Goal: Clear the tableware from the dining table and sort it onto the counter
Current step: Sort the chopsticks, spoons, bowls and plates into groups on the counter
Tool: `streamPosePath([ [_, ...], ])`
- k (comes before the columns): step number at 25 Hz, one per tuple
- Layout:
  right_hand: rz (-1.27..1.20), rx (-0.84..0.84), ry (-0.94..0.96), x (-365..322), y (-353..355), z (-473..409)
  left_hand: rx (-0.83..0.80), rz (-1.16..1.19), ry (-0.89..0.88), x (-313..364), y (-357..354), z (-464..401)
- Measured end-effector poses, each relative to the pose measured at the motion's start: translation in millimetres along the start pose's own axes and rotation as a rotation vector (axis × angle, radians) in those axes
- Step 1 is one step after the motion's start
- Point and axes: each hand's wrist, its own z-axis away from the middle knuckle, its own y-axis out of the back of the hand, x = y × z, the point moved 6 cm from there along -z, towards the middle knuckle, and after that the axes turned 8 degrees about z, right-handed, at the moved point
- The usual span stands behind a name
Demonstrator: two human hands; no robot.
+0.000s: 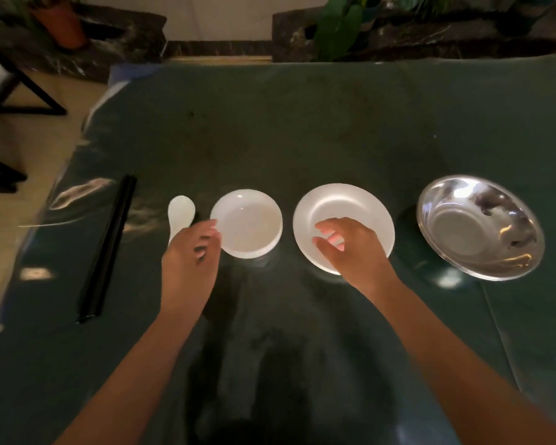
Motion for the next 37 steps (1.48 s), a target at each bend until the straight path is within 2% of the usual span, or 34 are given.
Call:
streamPosePath([
  [2, -0.074, -0.015, -0.125, -16.6, -12.3, -12.5, -0.023, 0.025, 0.22, -22.3, 7.5, -19.8],
  [4, -0.134, -0.069, -0.24, -28.9, -27.0, -25.3, -0.126, 0.102, 0.421, -38.9, 3.3, -38.1],
  [7, -0.077, -0.136, -0.309, -41.9, -46.5, -34.1, -0.299, 0.279, 0.615, -43.6, -13.4, -46.7],
  [11, -0.039, -0.058, -0.356, -46.7, -61.7, -31.2, -0.401, 0.315, 0.543, -47.8, -23.2, -45.5],
  [15, -0.114, -0.055, -0.369, -49.2, -66.1, -33.6, -0.369, 0.386, 0.535, -56.1, -20.2, -47.7],
  [19, -0.12, -0.099, -0.32, -58.8, -67.4, -43.2, -0.25, 0.504, 0.593, -60.0, -10.5, -45.8],
  [23, -0.078, -0.144, -0.317, -60.5, -68.2, -46.0, -0.26, 0.506, 0.609, -62.2, -11.3, -45.8],
  [25, 0.053, -0.107, -0.302, -60.7, -57.0, -49.7, -0.237, 0.383, 0.493, -63.0, 1.2, -45.0],
  [28, 0.163, 0.132, -0.149, -82.0, -25.9, -77.3, -0.164, -0.087, -0.046, -55.2, 43.5, -36.0],
  [29, 0.129, 0.142, -0.066, -95.9, -23.4, -91.7, -0.206, -0.235, -0.22, -57.1, 50.7, -28.8],
  [31, 0.112, 0.022, 0.106, -128.3, -36.7, -120.6, -0.315, -0.437, -0.428, -68.4, 57.4, -16.1],
  [34, 0.193, -0.207, 0.269, -168.2, -77.7, -149.1, -0.35, -0.529, -0.444, -86.0, 60.4, -12.1],
  [37, 0.254, -0.418, 0.309, -185.4, -116.0, -160.8, -0.323, -0.521, -0.429, -95.5, 59.6, -14.1],
])
